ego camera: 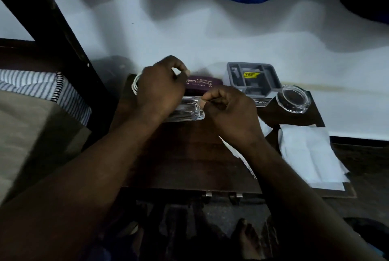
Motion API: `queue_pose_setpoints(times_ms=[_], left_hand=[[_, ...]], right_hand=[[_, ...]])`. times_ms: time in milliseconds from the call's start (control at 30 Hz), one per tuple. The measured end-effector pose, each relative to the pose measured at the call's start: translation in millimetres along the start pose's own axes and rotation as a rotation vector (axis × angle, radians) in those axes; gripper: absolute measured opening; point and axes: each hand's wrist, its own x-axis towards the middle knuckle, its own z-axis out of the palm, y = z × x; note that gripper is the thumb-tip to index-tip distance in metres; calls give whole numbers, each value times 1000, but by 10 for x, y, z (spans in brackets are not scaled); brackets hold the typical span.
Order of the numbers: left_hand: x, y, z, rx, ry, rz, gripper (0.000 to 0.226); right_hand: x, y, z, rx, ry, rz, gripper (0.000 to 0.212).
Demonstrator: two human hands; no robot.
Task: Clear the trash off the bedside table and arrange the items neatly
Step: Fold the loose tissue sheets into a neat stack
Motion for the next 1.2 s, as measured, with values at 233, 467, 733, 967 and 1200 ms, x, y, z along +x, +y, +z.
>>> queue_pose_setpoints(times_ms=[233,467,733,967,1200], left_hand=[[-435,489,326,100,-259,294,12],[-685,660,580,115,-484,272,9],[-820,622,801,390,-588,222,38],[-805,589,966,470,-654,184,54],[-666,557,1066,394,-619,83,39]], right_hand=[[-174,110,-407,-205,8,-21,13],[-400,472,-858,-243,-90,132,16],[-665,684,-1297,-322,-125,212,13],[-636,796,-1336,-437,-294,269,16],[-537,770,-1136,-460,-396,279,33]])
